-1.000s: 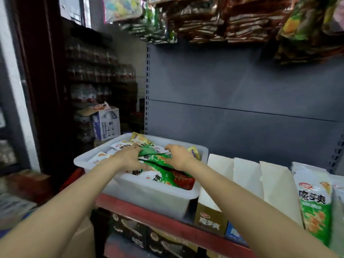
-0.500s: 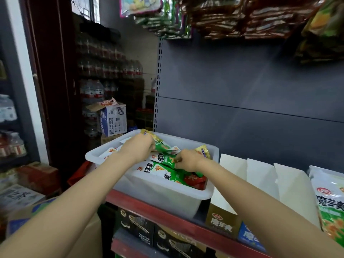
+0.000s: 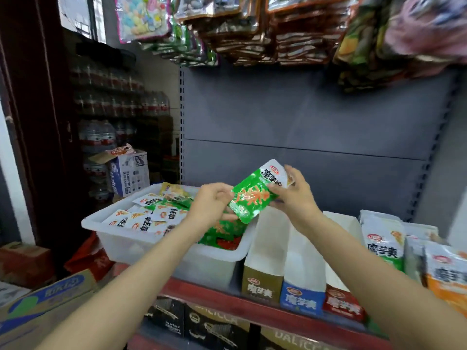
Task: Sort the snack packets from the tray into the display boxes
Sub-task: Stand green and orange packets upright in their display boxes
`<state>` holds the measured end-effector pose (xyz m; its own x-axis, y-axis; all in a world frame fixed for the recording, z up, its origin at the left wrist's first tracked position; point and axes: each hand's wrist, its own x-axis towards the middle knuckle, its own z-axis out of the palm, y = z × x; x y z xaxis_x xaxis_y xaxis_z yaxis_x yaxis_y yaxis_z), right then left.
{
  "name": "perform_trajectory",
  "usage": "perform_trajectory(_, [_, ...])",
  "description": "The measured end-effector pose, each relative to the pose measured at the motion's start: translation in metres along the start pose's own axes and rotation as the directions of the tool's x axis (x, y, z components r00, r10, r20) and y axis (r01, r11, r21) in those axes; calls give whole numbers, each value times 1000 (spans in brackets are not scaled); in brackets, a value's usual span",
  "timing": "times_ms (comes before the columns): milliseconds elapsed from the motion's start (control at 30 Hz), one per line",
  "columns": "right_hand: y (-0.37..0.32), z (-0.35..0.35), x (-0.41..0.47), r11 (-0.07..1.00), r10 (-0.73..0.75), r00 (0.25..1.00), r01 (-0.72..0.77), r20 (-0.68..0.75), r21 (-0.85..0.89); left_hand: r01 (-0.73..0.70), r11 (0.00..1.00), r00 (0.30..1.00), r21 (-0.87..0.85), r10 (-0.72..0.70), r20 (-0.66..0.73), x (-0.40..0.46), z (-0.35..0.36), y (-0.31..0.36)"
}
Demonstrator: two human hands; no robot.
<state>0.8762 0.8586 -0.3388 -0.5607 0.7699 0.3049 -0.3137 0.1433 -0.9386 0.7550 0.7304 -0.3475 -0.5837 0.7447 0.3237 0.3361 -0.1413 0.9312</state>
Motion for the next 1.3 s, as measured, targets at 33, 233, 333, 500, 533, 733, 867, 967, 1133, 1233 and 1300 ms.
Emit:
perform_trajectory(33, [-8, -16, -5, 999, -32, 999, 32, -25, -8, -18, 1000, 999, 5, 18, 47, 0, 14, 2])
perform_trajectory(233, [-47, -108, -35, 960, -182, 979, 157, -93, -234, -345, 887, 933, 307, 288, 216, 4, 106, 11])
perform_trajectory(333, [-61, -150, -45, 900, -238, 964, 172, -120, -400, -441, 809, 893, 389, 353, 279, 7, 144, 11])
perform_trajectory(500, [-76, -202, -58, 767, -270, 953, 127, -136, -629, -447, 699, 885, 558, 258, 386, 14, 187, 9])
perform_trajectory(533, [-76, -210, -58, 745, -266, 955, 114, -136, -657, -448, 686, 882, 573, 236, 408, 14, 193, 10])
perform_trajectory(733, [-61, -223, -60, 578, -235, 971, 111, -35, -808, -450, 635, 842, 628, 65, 536, 13, 215, 8])
perform_trajectory(867, [-48, -218, -59, 372, -168, 984, 116, 57, -921, -469, 561, 811, 682, -31, 584, 12, 217, 5])
perform_trajectory(967, [-39, -215, -58, 276, -117, 989, 116, 87, -954, -463, 555, 816, 691, -37, 577, 11, 216, 4])
perform_trajectory(1133, [-31, -208, -64, 17, -59, 995, 77, 76, -997, -467, 536, 810, 703, -59, 583, 12, 214, 4])
perform_trajectory(1233, [-29, -207, -66, -71, -100, 991, 83, 90, -994, -467, 540, 812, 701, -52, 581, 12, 215, 3])
perform_trajectory(1300, [-31, -206, -67, -96, -75, 993, 79, 87, -992, -466, 547, 815, 696, -40, 577, 12, 214, 3])
